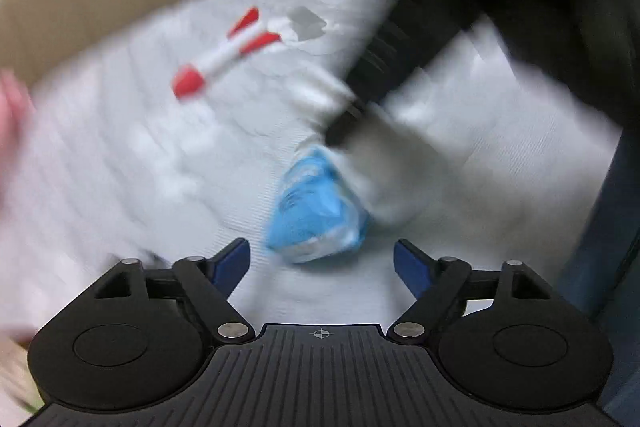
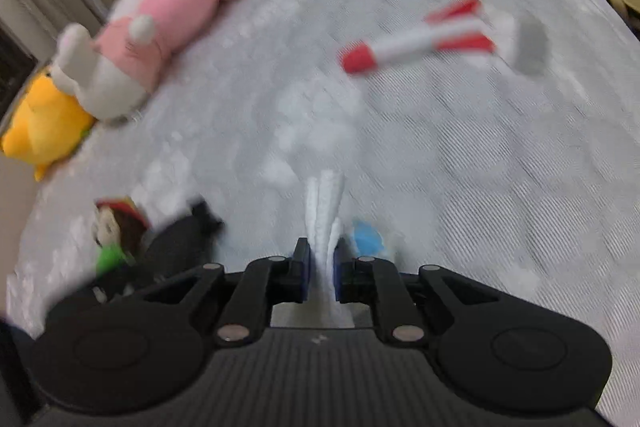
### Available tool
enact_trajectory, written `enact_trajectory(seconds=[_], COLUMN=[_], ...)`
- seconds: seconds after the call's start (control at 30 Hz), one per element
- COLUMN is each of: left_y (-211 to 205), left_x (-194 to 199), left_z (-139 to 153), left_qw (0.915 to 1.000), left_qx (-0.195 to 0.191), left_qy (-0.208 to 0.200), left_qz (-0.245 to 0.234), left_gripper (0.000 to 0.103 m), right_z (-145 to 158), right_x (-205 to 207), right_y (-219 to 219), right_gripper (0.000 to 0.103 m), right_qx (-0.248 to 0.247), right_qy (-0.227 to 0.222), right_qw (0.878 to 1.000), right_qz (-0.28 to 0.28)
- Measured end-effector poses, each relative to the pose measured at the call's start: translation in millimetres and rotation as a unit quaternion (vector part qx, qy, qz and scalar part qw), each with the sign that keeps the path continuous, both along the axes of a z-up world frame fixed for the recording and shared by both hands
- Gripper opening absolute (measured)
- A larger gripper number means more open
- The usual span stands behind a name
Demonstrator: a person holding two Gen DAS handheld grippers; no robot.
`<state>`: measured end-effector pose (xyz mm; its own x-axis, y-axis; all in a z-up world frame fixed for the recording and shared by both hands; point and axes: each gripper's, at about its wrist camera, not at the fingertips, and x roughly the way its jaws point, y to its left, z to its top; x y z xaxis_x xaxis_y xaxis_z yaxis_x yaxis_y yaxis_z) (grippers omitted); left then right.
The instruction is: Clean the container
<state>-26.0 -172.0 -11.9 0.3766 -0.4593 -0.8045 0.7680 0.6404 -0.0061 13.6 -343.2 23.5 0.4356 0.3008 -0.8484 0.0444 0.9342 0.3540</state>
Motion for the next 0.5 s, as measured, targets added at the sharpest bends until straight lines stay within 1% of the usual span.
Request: enact_trajectory(seconds=[0.03, 0.07, 0.13, 0.17, 0.2, 0.23, 0.27, 0.3, 0.37, 0.4, 0.43, 0.47, 0.5], left_y=[3.8, -0.4, -8.8, -14.3, -17.4, -20.5, -23.2, -25.3, -22.8, -21.6, -19.8, -11.8, -1.8], left_x=[6.8, 12.4, 23.4, 26.4, 30.9, 35.2, 35.2, 31.2, 19.1, 13.0, 7.0, 1.7, -0.3], left_z=[4.9, 2.2, -3.3, -7.8, -13.1, -18.5, -23.9, -27.7, -25.9, -25.0, -23.9, -20.2, -16.7], left_qw=[0.9986, 0.9974, 0.9937, 0.9929, 0.9922, 0.9913, 0.9911, 0.9925, 0.9960, 0.9970, 0.9976, 0.9970, 0.9958], left_qx=[-0.030, -0.037, -0.051, -0.050, -0.045, -0.039, -0.035, -0.027, -0.008, 0.001, 0.010, 0.011, 0.007], left_qy=[0.040, 0.052, 0.075, 0.076, 0.081, 0.087, 0.093, 0.092, 0.079, 0.073, 0.068, 0.076, 0.091], left_qz=[0.017, 0.034, 0.066, 0.077, 0.084, 0.091, 0.088, 0.075, 0.041, 0.024, 0.008, 0.004, 0.009], left_gripper=[0.085, 0.084, 0.081, 0.075, 0.057, 0.044, 0.042, 0.042, 0.042, 0.046, 0.049, 0.051, 0.056], right_z=[-7.1, -12.6, -17.5, -14.6, -8.8, -3.4, 1.9, 7.1, 1.2, -4.2, -9.0, -13.5, -15.2], right_x=[-3.1, -2.9, -0.5, -2.4, -5.3, -7.9, -10.5, -13.0, -9.6, -6.6, -4.2, -1.8, -1.0], right_y=[-7.8, -14.3, -23.5, -25.7, -25.8, -24.2, -22.4, -20.5, -15.1, -12.1, -12.6, -13.8, -18.6], right_gripper=[0.015, 0.015, 0.015, 0.014, 0.014, 0.014, 0.014, 0.014, 0.015, 0.015, 0.016, 0.016, 0.016], right_qx=[0.009, 0.022, 0.039, 0.035, 0.025, 0.032, 0.042, 0.052, 0.074, 0.060, 0.039, 0.018, 0.017], right_qy=[0.024, 0.041, 0.043, 0.034, 0.015, -0.004, -0.022, -0.039, -0.026, -0.012, 0.000, 0.012, 0.017], right_qw=[1.000, 0.998, 0.996, 0.996, 0.997, 0.997, 0.997, 0.996, 0.996, 0.997, 0.998, 0.998, 0.997], right_qz=[-0.017, -0.033, -0.062, -0.071, -0.078, -0.073, -0.065, -0.058, -0.039, -0.036, -0.045, -0.056, -0.070])
